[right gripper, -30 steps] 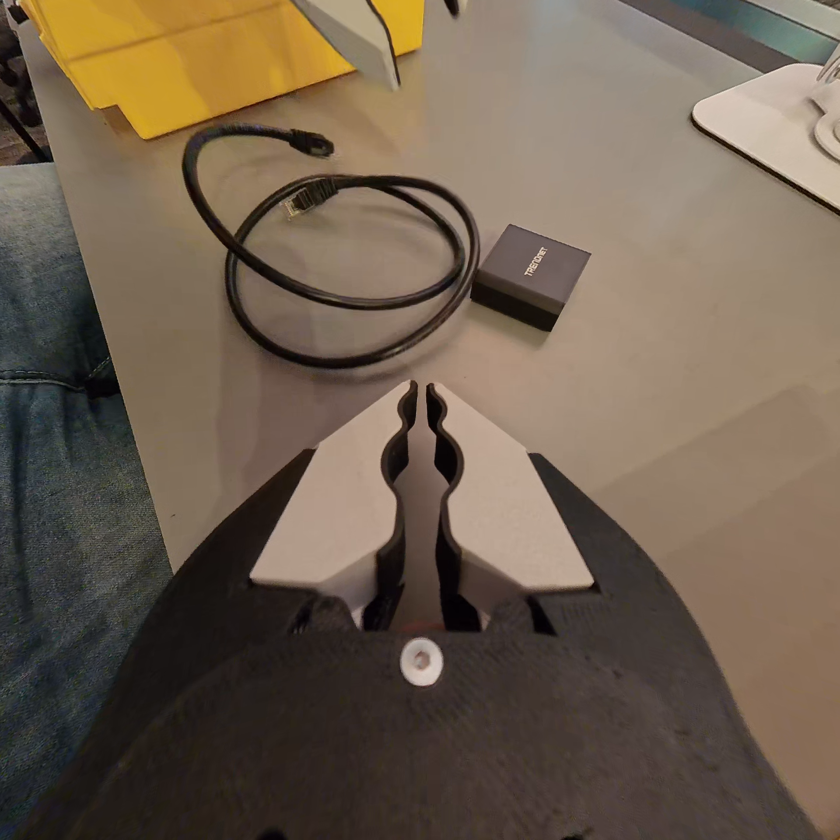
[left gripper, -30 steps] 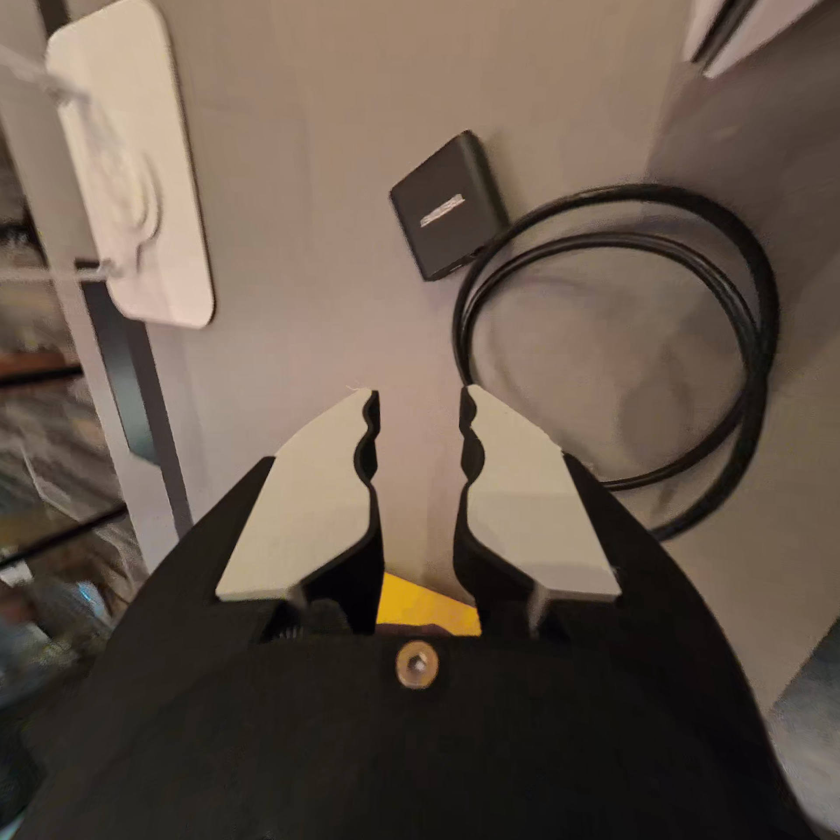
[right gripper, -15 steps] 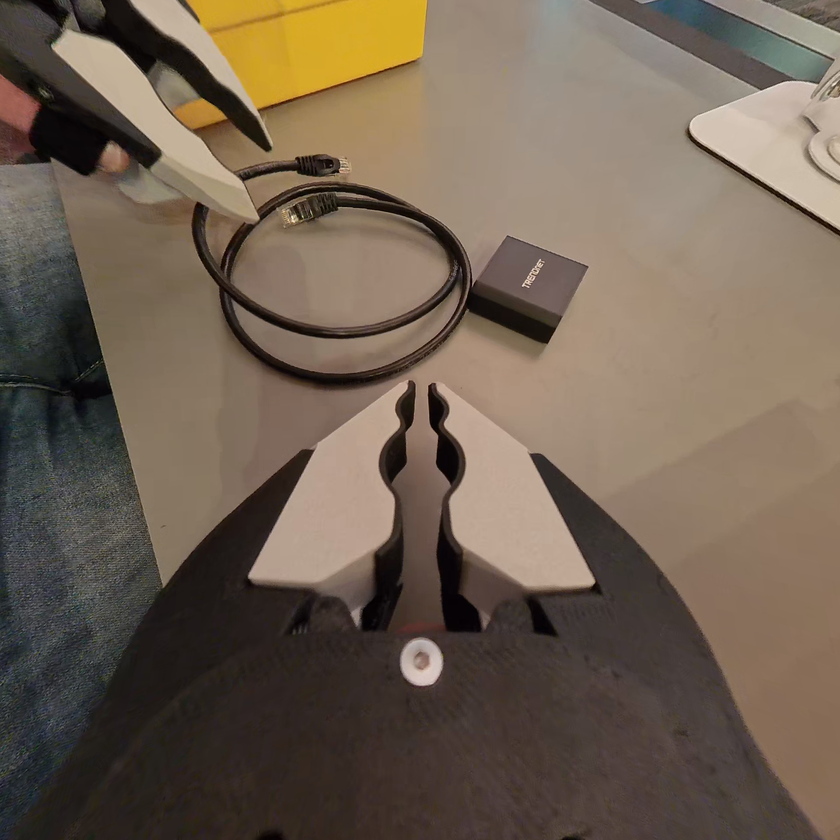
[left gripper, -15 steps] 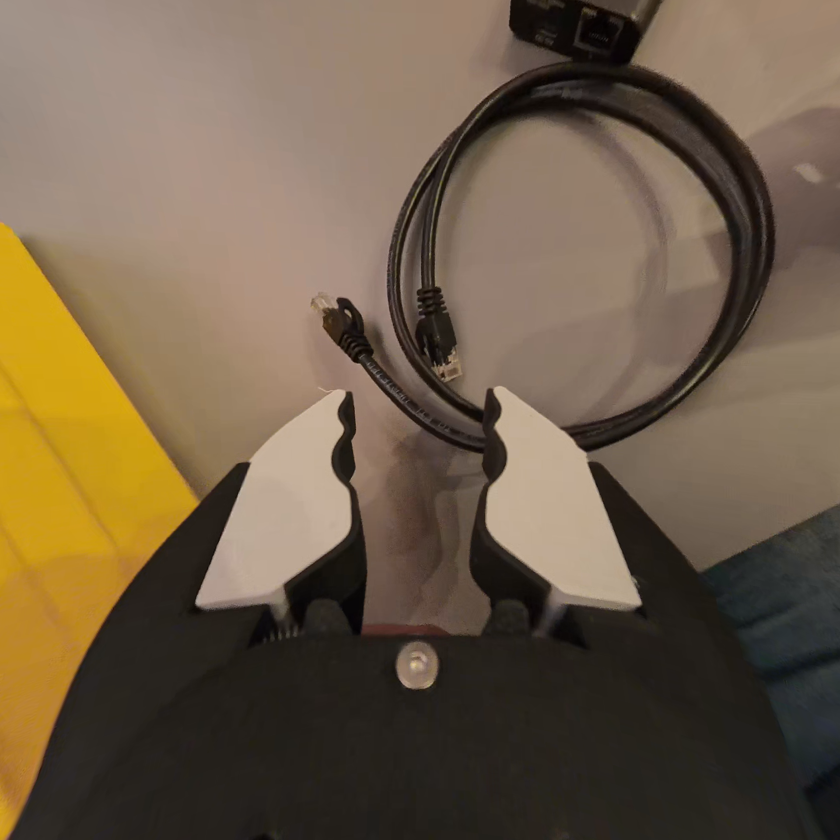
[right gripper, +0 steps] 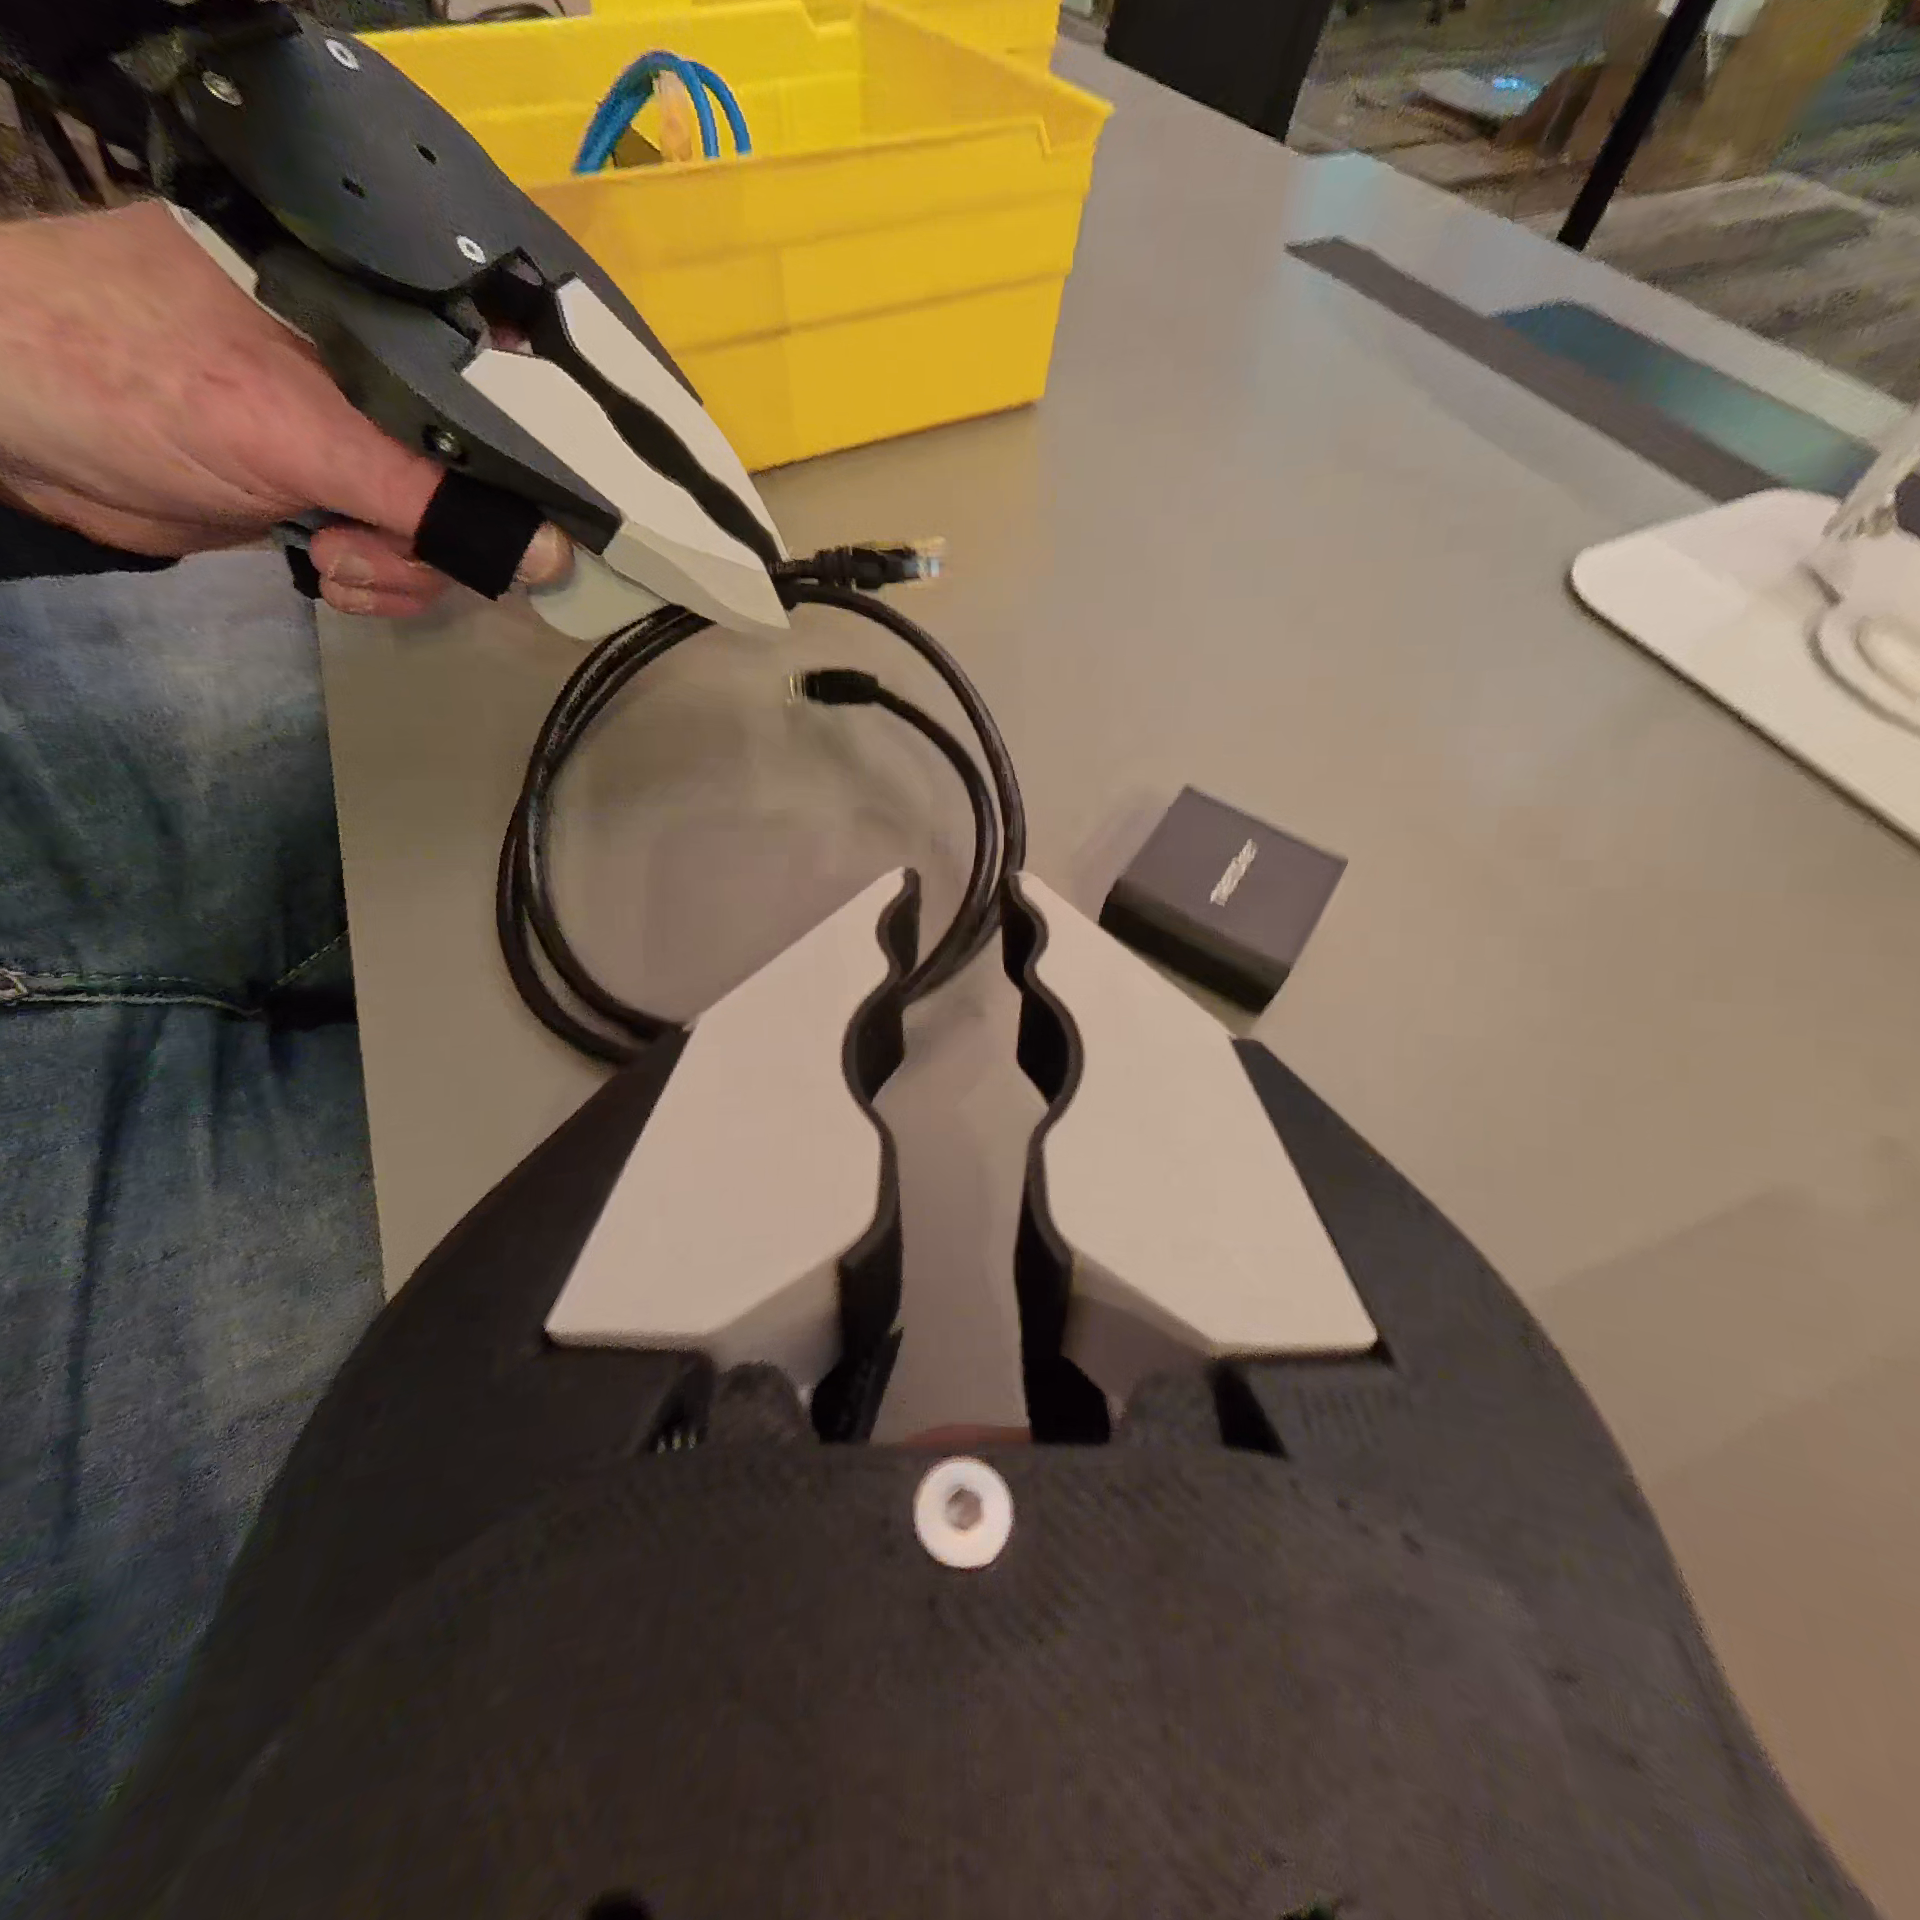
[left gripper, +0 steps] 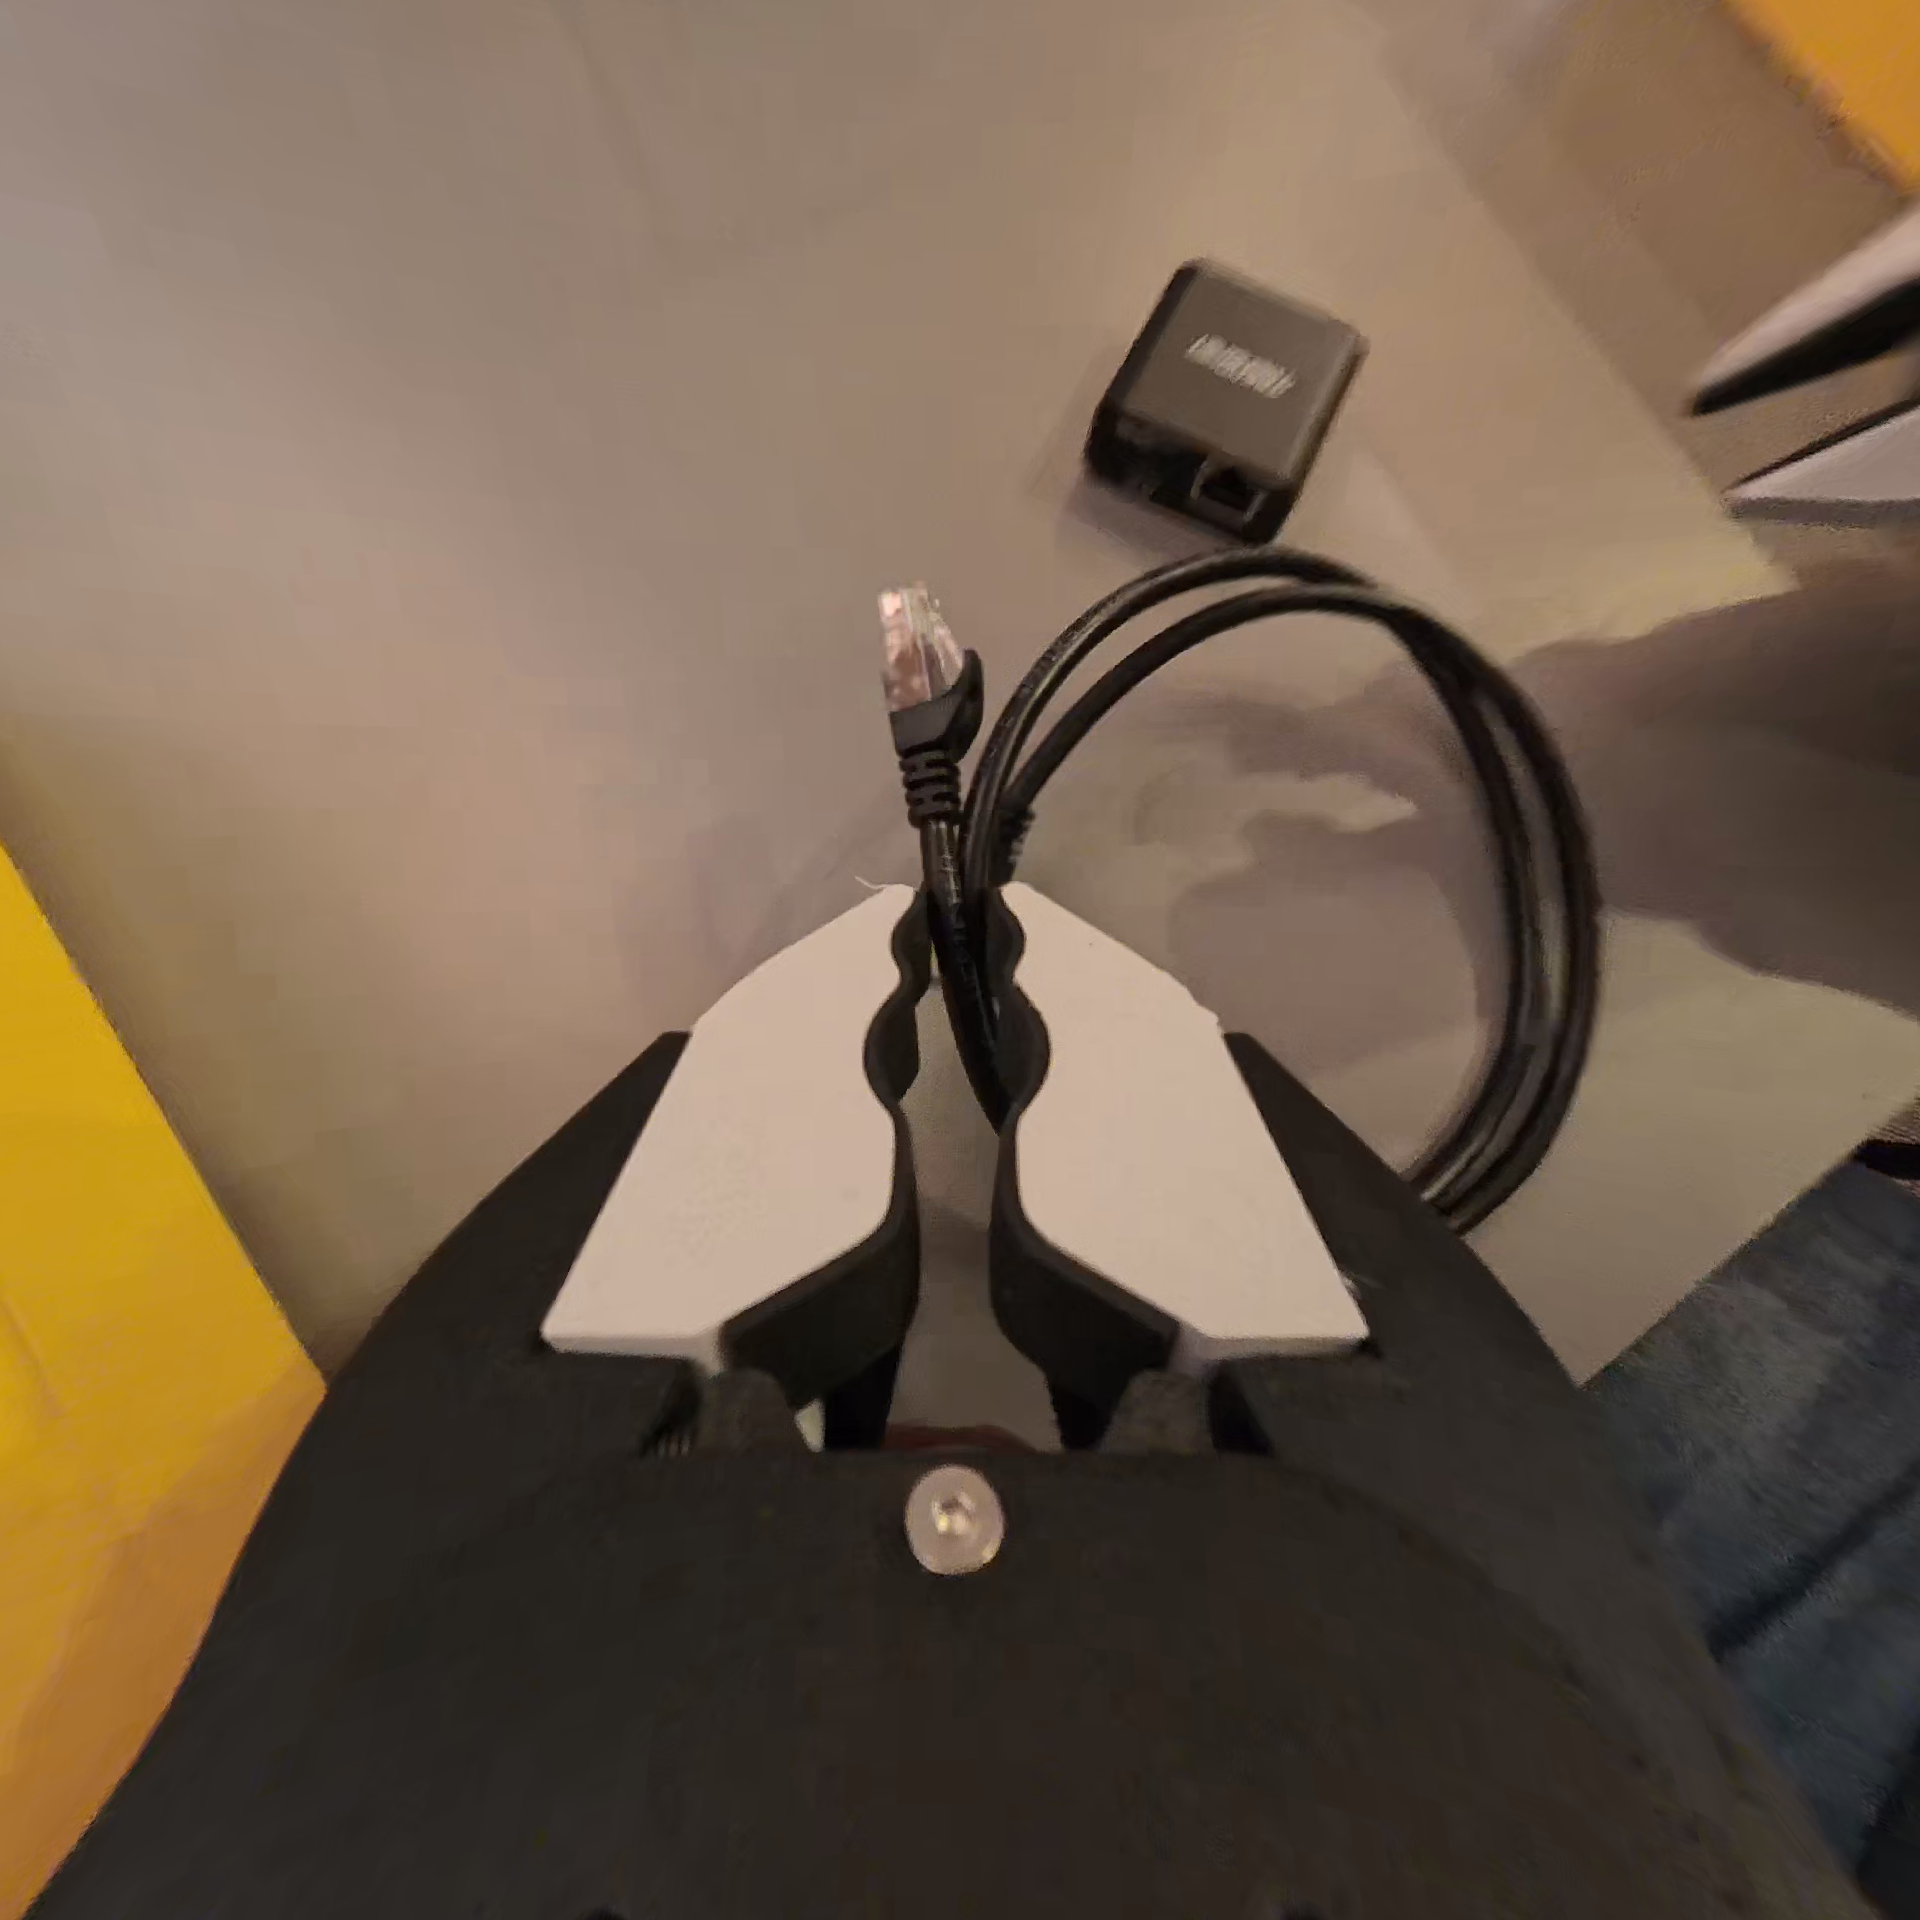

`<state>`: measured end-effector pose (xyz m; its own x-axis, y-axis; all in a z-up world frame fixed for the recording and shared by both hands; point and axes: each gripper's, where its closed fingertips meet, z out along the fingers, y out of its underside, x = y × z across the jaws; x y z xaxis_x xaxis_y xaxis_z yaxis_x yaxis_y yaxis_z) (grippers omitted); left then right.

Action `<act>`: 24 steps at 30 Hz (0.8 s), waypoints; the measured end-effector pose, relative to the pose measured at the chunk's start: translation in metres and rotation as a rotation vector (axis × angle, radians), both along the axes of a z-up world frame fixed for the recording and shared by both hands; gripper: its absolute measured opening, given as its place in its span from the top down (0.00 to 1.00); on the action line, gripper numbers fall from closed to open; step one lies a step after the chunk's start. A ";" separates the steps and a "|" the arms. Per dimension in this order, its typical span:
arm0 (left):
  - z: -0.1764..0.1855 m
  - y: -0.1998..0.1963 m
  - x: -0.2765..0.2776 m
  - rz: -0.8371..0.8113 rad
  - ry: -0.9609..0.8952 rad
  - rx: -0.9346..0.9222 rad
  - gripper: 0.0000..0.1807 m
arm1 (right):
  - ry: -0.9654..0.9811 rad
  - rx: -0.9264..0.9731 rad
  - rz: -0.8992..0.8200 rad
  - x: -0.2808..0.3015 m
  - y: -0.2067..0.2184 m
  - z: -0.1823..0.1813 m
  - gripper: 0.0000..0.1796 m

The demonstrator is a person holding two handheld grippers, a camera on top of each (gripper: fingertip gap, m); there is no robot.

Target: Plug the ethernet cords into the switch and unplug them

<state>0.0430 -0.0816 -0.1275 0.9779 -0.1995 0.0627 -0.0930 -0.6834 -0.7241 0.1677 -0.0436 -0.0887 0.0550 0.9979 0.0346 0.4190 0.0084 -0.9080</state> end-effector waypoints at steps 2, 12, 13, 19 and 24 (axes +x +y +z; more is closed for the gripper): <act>0.011 0.004 0.002 -0.026 -0.006 0.039 0.95 | 0.014 0.050 0.034 -0.011 0.000 0.010 0.88; 0.050 0.001 0.028 -0.347 0.065 0.005 0.96 | 0.049 0.370 0.160 -0.056 0.017 0.053 0.85; 0.055 0.000 0.030 -0.377 0.069 -0.006 0.96 | 0.030 0.439 0.199 -0.058 0.016 0.051 0.82; 0.075 -0.005 0.035 -0.592 -0.032 -0.122 0.96 | 0.050 0.725 0.345 -0.069 -0.004 0.052 0.78; 0.085 -0.008 0.035 -0.734 -0.106 -0.214 0.96 | 0.039 0.857 0.391 -0.074 -0.017 0.055 0.88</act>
<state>0.0781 -0.0894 -0.0425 0.5861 -0.7677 0.2589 -0.5139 -0.5993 -0.6138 0.0938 -0.0607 -0.0341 -0.2615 0.5811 0.7707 0.2151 0.8135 -0.5403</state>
